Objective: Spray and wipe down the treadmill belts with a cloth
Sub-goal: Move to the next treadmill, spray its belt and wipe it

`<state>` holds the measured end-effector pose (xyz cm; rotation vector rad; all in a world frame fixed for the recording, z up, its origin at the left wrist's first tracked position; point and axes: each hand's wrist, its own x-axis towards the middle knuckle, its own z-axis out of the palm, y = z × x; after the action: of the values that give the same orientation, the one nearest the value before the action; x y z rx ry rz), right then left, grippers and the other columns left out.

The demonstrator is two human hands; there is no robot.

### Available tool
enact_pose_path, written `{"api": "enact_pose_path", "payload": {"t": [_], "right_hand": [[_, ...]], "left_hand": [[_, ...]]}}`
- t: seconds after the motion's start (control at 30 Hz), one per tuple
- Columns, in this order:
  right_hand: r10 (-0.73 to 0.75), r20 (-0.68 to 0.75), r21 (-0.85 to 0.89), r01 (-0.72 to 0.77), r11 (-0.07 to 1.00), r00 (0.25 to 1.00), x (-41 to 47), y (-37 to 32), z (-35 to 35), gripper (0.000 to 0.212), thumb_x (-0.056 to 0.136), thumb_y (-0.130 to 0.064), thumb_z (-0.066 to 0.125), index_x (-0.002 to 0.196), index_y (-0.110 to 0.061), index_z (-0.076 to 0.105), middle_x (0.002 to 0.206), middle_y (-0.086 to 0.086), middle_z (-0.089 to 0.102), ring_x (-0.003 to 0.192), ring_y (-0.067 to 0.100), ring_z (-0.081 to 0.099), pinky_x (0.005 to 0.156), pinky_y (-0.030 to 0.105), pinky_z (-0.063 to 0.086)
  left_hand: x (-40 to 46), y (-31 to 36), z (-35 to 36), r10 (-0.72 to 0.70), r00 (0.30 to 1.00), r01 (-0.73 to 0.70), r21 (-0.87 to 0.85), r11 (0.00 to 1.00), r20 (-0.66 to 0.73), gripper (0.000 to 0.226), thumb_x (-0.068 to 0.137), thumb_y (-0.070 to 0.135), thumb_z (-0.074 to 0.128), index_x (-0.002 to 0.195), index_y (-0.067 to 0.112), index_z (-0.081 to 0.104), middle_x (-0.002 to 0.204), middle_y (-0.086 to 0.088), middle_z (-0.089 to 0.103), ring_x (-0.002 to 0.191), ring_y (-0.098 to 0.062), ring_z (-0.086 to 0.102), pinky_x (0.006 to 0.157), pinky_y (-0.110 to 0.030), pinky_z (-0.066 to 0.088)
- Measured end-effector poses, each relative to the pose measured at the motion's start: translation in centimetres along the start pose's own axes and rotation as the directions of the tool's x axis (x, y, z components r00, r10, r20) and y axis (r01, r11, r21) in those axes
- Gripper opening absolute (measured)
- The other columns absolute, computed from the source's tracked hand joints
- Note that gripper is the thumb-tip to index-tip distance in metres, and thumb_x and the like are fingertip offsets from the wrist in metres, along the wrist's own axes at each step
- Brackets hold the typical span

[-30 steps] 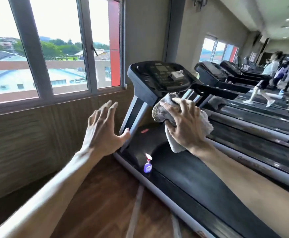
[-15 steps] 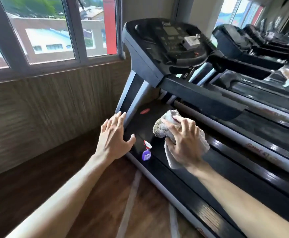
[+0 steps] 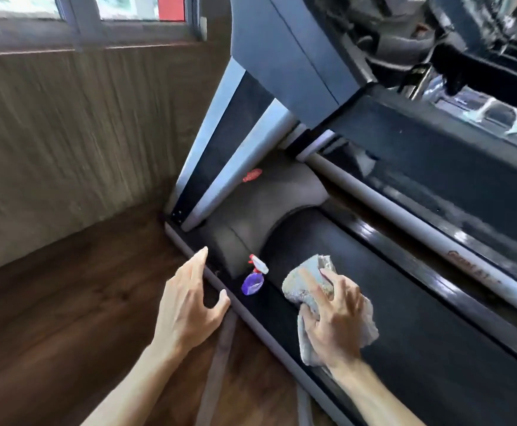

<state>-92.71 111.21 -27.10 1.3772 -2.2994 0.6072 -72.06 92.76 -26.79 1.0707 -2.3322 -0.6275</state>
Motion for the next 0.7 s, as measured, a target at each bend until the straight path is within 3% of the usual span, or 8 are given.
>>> {"api": "enact_pose_path", "payload": {"t": [0.1, 0.23, 0.37, 0.43, 0.5, 0.57, 0.7], "right_hand": [[0.032, 0.006, -0.027, -0.032, 0.999, 0.999, 0.4, 2.9, 6.7, 0.045, 0.081, -0.026, 0.052, 0.125, -0.032, 0.063, 0.126, 0.012, 0.061, 0.11, 0.037, 0.053, 0.09, 0.055, 0.047], [0.098, 0.089, -0.091, -0.09, 0.992, 0.991, 0.5, 6.8, 15.3, 0.046, 0.081, -0.027, 0.047, 0.125, -0.035, 0.059, 0.129, 0.011, 0.062, 0.111, 0.036, 0.052, 0.084, 0.057, 0.049], [0.141, 0.12, -0.133, -0.125, 0.983, 0.983, 0.7, 11.9, 23.2, 0.043, 0.08, -0.025, 0.054, 0.118, -0.027, 0.075, 0.129, 0.005, 0.06, 0.113, 0.037, 0.052, 0.087, 0.06, 0.049], [0.103, 0.109, -0.127, -0.089, 0.988, 0.989, 0.7, 14.3, 26.3, 0.044, 0.077, -0.013, 0.074, 0.12, -0.022, 0.074, 0.129, 0.007, 0.058, 0.113, 0.04, 0.049, 0.086, 0.062, 0.048], [0.031, 0.114, -0.099, -0.02, 0.995, 0.993, 0.9, 16.2, 28.9, 0.063, 0.067, 0.001, 0.088, 0.123, -0.02, 0.07, 0.127, 0.012, 0.058, 0.111, 0.042, 0.048, 0.085, 0.063, 0.047], [-0.02, 0.111, -0.078, 0.029, 0.997, 0.994, 1.3, 17.7, 31.3, 0.068, 0.064, 0.004, 0.09, 0.125, -0.02, 0.07, 0.127, 0.012, 0.058, 0.111, 0.04, 0.046, 0.087, 0.062, 0.046], [-0.081, 0.116, -0.047, 0.087, 0.995, 0.99, 1.8, 19.6, 35.8, 0.057, 0.074, -0.004, 0.078, 0.128, -0.022, 0.071, 0.13, 0.01, 0.057, 0.114, 0.036, 0.044, 0.091, 0.057, 0.044]], "left_hand": [[3.2, -3.5, 6.0, -0.013, 1.0, 0.014, -0.053, 0.998, 0.028, 0.088, 0.075, 0.046, 0.066, 0.151, 0.009, 0.043, 0.148, -0.003, 0.054, 0.134, -0.017, 0.049, 0.107, -0.023, 0.035], [6.1, -8.0, 16.0, -0.043, 0.998, 0.048, -0.098, 0.994, 0.055, 0.092, 0.074, 0.056, 0.057, 0.151, 0.009, 0.042, 0.153, -0.002, 0.05, 0.138, -0.017, 0.046, 0.107, -0.026, 0.037], [8.4, -10.7, 26.8, -0.132, 0.976, 0.159, -0.158, 0.974, 0.172, 0.1, 0.077, 0.052, 0.068, 0.159, 0.013, 0.027, 0.165, 0.003, 0.03, 0.15, -0.01, 0.026, 0.114, -0.026, 0.028], [9.3, -11.8, 31.5, -0.168, 0.954, 0.209, -0.15, 0.966, 0.248, 0.107, 0.078, 0.051, 0.071, 0.162, 0.015, 0.016, 0.169, 0.003, 0.017, 0.155, -0.011, 0.014, 0.121, -0.033, 0.026], [10.4, -12.5, 35.9, -0.195, 0.935, 0.24, -0.126, 0.962, 0.297, 0.111, 0.078, 0.051, 0.072, 0.162, 0.014, 0.01, 0.17, 0.002, 0.011, 0.156, -0.013, 0.009, 0.123, -0.038, 0.025], [11.5, -13.0, 39.5, -0.224, 0.926, 0.273, -0.129, 0.953, 0.305, 0.112, 0.079, 0.05, 0.074, 0.162, 0.013, 0.009, 0.17, 0.001, 0.009, 0.156, -0.014, 0.007, 0.123, -0.041, 0.025], [13.3, -13.6, 43.9, -0.25, 0.926, 0.3, -0.151, 0.942, 0.282, 0.108, 0.082, 0.043, 0.076, 0.162, 0.012, 0.011, 0.17, 0.0, 0.012, 0.156, -0.015, 0.008, 0.123, -0.043, 0.025]]}}
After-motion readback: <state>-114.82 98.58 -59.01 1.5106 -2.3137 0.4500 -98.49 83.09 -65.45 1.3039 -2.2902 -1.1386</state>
